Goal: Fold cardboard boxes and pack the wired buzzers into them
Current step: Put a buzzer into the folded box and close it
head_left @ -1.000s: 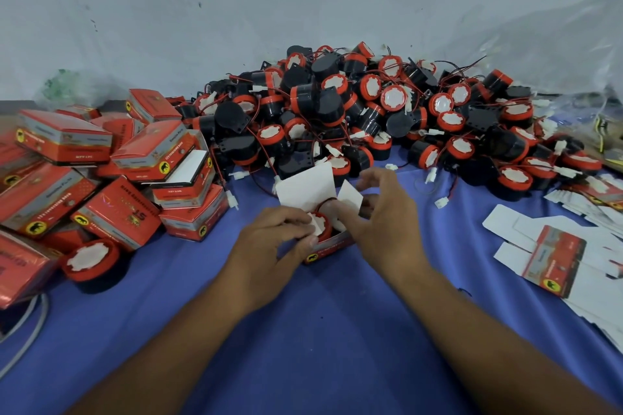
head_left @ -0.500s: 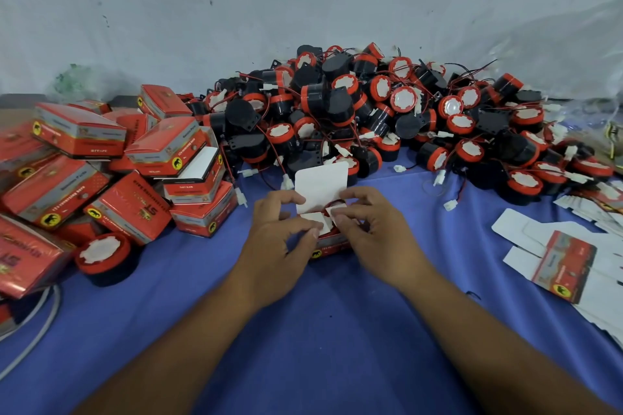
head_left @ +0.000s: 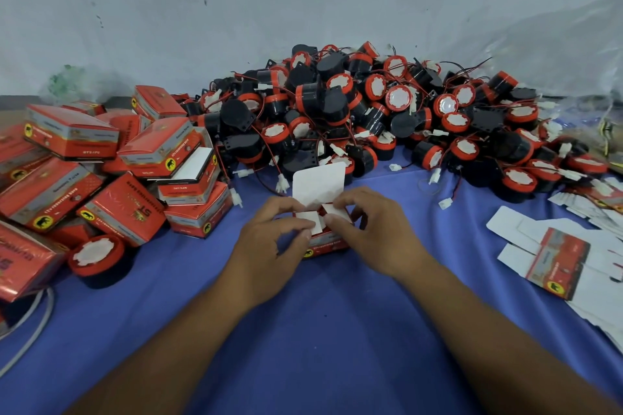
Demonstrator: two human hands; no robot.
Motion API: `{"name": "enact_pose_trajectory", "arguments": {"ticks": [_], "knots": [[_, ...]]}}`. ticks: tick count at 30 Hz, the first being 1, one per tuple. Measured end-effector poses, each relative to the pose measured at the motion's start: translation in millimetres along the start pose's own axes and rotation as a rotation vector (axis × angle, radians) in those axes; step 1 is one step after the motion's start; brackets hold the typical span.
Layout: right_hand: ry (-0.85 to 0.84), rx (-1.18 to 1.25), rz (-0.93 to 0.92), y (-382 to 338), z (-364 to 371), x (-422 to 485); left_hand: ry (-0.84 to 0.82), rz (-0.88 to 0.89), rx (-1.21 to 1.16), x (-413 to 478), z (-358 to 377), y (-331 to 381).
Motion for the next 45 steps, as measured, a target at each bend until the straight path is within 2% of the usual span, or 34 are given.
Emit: {"name": "enact_pose_trajectory", "arguments": {"ticks": [4, 9, 15, 20, 25, 28, 30, 31, 33, 40, 42, 45], "knots": [[0.053, 0.011, 0.062, 6, 8, -3, 0.003, -0.046, -0.055, 3, 0, -2], [-0.033, -0.129, 0.014, 2, 12, -3, -0.01, -0.053, -0.04, 4, 2, -4], [-0.022, -0.224, 0.016, 3, 14, 4, 0.0, -0.024, -0.042, 2, 1, -4], [0.044, -0.089, 0.011, 2, 11, 8, -0.06, -0.043, -0.106, 1, 6, -4], [-0.1, 0.183, 0.148, 22, 3, 2, -0.105, -0.154, -0.225, -1, 10, -13], [-0.049, 0.316, 0.211, 31, 4, -3, -0.116, -0.131, -0.294, 0, 9, -10], [-0.001, 0.391, 0.225, 31, 5, -3, -0.124, -0.063, -0.216, 2, 9, -6], [0.003, 0.41, 0.176, 28, 4, -2, -0.13, -0.026, -0.171, 1, 9, -5], [-0.055, 0.424, 0.072, 21, 5, -1, -0.133, 0.013, -0.145, 0, 9, -3], [-0.369, 0.415, 0.145, 19, 2, -6, -0.203, -0.028, -0.135, -1, 11, -8], [-0.381, 0.366, 0.131, 18, 1, -7, -0.232, -0.02, -0.153, -2, 11, -8], [-0.303, 0.303, 0.067, 16, 0, -8, -0.22, -0.01, -0.177, -2, 10, -8]]}}
Point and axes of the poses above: each hand's wrist, its own x-axis towards the middle knuckle, its own z-axis out of the palm, y = z × x, the point moved 5 cm from there along x, towards the middle knuckle, and after that the axes turned 8 degrees about x, right-handed, at the moved point
